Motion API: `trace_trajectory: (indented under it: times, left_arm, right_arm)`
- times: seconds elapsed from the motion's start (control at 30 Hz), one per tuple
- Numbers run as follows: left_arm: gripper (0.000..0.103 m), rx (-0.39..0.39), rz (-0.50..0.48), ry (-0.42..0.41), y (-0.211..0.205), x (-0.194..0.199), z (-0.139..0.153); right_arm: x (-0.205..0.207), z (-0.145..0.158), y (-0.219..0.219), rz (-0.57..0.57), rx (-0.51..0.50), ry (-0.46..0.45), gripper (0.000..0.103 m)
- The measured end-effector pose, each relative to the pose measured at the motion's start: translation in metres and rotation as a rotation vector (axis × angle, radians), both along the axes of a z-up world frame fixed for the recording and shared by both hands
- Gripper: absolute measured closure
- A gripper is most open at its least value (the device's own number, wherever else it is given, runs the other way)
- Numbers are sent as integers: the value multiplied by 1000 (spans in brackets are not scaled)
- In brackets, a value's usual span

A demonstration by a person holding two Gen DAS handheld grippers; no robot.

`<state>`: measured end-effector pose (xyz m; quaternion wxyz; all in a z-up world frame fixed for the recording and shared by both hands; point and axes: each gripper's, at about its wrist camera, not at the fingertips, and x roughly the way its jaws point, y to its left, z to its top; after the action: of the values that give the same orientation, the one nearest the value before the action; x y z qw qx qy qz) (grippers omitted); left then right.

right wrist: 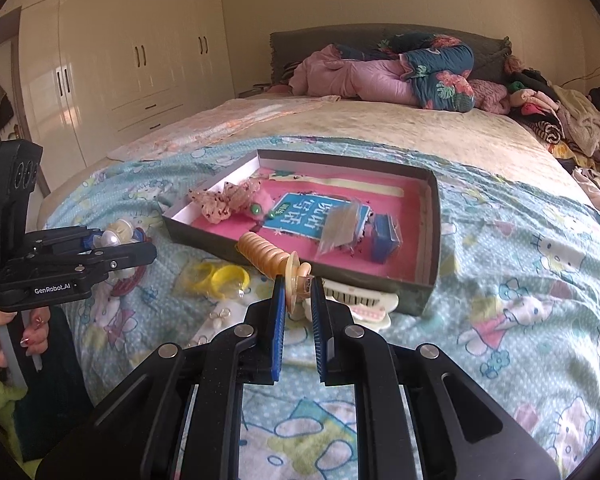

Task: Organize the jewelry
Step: 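Carry the pearl clip with the left tool while the right tool carries the beaded stick into the box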

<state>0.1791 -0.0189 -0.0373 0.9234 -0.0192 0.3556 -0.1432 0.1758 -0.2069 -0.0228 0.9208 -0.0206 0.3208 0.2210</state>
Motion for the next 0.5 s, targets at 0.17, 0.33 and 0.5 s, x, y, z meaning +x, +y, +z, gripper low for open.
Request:
trace_trajectory:
  times: [0.17,0.33,0.5]
  left_arm:
    - [69,-9,15,2,5,9,0]
    - [69,-20,26,4,8,22,1]
    - [69,-28,32,4,7,36,3]
  right_arm:
    - [11,1,7,2,3,-6,91]
    - [24,0,7,-7,11,-5,91]
    - [35,-1,5,-26,16,-7,91]
